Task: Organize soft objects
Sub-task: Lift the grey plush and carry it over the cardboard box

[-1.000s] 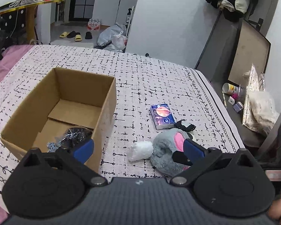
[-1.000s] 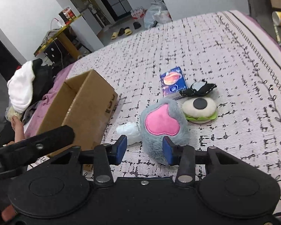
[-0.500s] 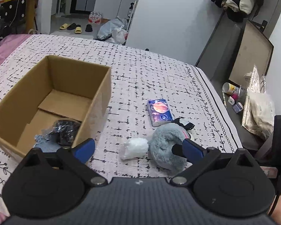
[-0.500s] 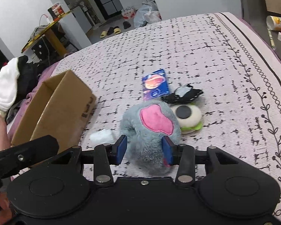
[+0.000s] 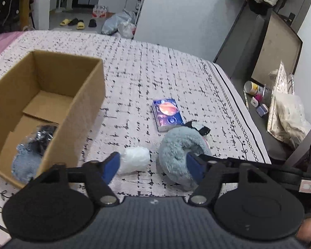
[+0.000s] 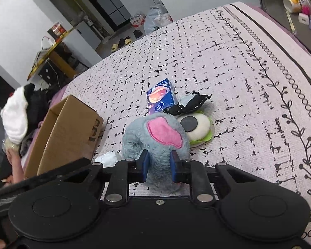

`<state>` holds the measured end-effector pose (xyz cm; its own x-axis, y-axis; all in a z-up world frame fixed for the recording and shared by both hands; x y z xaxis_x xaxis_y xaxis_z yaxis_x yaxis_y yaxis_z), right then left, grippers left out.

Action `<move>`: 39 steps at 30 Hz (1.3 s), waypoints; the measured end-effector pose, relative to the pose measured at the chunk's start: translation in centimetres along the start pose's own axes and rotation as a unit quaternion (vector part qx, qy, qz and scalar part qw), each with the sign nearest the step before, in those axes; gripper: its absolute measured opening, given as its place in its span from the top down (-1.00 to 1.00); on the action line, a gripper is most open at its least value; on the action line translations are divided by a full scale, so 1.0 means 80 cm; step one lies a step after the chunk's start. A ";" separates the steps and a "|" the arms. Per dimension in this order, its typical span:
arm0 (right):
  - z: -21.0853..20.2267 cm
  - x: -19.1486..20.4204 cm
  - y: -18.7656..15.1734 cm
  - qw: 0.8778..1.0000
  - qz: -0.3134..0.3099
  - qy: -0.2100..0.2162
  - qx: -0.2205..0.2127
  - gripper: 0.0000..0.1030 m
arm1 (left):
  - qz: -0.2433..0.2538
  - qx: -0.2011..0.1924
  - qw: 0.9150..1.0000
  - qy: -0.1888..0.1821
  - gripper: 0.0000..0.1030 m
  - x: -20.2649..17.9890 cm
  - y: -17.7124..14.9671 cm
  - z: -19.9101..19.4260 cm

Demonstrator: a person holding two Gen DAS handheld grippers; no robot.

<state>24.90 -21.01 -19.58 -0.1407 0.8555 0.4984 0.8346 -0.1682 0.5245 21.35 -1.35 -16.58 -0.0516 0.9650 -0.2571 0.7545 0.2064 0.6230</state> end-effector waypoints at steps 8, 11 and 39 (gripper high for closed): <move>-0.002 -0.033 -0.001 0.997 0.073 0.039 0.000 0.61 | 0.003 0.004 1.000 -0.007 0.06 -0.013 0.000 0.016; 0.001 -0.038 -0.002 0.995 0.086 0.048 0.000 0.61 | -0.005 0.008 1.000 -0.010 0.19 -0.014 0.002 0.022; -0.008 -0.034 0.000 0.995 0.087 0.057 -0.010 0.64 | -0.034 0.022 0.998 -0.056 0.61 -0.029 -0.002 0.054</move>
<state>24.91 -23.63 -20.49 -0.0550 0.7516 0.6573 0.8412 -0.3198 0.4360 24.15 -4.33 -19.25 -0.0316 0.9246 -0.3797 0.7801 0.2603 0.5690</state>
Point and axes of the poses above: each gripper's, at about its wrist camera, not at the fingertips, and z roughly the way its jaws point, x to its left, y to its top, the point moved 3 cm from there along z, roughly the way its jaws point, and after that the axes turned 1 degree about y, right-handed, at the moved point
